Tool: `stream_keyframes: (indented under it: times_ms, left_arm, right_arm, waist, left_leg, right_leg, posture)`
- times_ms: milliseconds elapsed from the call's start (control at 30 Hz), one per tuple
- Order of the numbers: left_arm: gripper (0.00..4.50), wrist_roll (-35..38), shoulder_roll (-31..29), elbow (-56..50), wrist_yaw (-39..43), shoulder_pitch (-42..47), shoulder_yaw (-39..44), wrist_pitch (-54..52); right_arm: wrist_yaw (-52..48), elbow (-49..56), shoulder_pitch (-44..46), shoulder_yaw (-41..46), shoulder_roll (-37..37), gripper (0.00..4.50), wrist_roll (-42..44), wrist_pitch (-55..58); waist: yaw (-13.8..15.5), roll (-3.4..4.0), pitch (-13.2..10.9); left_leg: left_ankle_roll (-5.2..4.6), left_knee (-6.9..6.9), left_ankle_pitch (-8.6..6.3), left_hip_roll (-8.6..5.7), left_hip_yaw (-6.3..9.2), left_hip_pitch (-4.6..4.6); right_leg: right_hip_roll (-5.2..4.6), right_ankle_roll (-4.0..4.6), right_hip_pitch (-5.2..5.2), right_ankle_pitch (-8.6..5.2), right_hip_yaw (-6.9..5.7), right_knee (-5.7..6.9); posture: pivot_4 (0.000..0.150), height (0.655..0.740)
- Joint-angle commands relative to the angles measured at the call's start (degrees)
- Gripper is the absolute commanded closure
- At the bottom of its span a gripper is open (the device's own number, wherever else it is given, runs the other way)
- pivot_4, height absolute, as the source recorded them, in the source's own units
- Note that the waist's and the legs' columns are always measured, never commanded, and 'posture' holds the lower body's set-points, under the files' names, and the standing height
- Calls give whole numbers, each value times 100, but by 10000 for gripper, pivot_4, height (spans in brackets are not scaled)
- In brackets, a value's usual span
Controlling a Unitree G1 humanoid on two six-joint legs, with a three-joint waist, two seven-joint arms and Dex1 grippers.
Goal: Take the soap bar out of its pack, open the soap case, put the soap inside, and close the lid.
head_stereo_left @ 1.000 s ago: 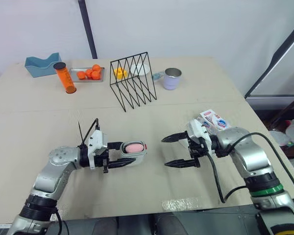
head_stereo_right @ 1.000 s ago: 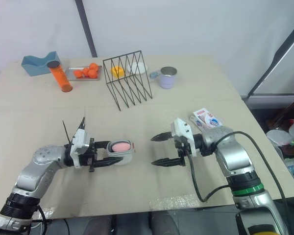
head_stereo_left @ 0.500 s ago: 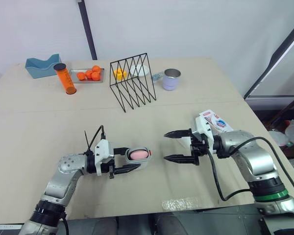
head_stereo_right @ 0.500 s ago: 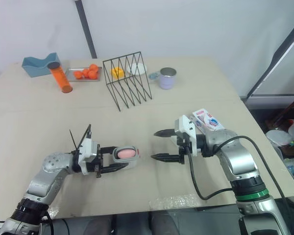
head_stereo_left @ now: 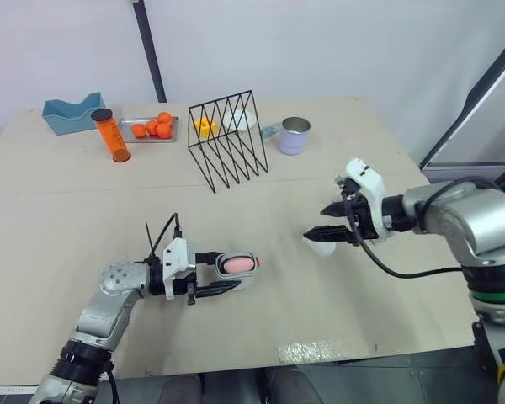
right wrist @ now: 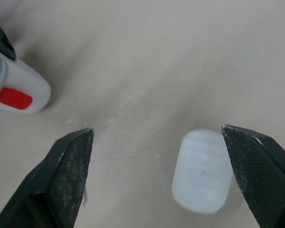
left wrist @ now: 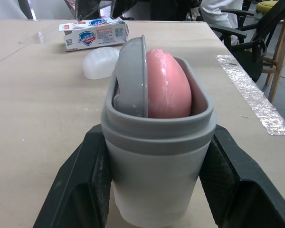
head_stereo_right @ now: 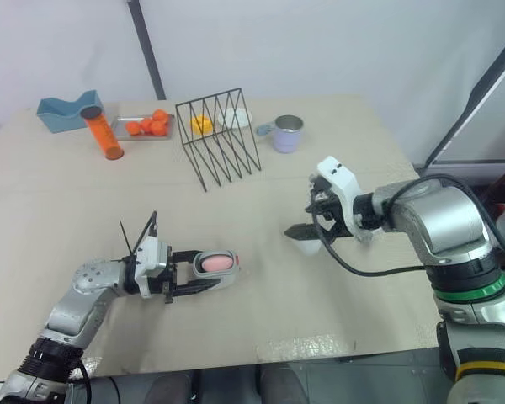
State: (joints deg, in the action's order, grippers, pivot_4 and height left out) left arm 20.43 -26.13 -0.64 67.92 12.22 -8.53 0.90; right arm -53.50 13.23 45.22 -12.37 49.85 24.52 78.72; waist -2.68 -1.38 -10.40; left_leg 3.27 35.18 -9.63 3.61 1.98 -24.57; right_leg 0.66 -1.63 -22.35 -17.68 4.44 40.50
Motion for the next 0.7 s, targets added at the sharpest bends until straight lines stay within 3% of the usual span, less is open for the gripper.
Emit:
stream_keyframes:
  times_ms: [33, 267, 700]
  left_arm:
    - [24441, 35, -33, -33, -72, 91, 78, -18]
    - [24441, 20, 30, -35, -163, 87, 53, -30]
    - [24441, 72, 27, -204, -157, 10, -28, -91]
  right_arm:
    - [560, 120, 536, -496, 38, 648, -114, 1139]
    - [1180, -466, 928, -1220, -176, 648, -117, 1378]
    - [1475, -1144, 1177, -1709, -593, 648, -149, 1333]
  waist:
    - [0, 0, 0]
    - [-2, 0, 0]
    - [-3, 1, 0]
  left_leg:
    - [0, 0, 0, 0, 0, -1]
    - [-10, 1, -6, 0, -3, -10]
    - [-19, 1, -11, 0, -6, -14]
  right_leg:
    - [0, 0, 0, 0, -1, -1]
    - [0, 1, -10, 0, 2, -4]
    - [-1, 1, -11, 0, 3, -12]
  posture:
    - [1500, 7400]
    - [1500, 7400]
    - [1500, 7400]
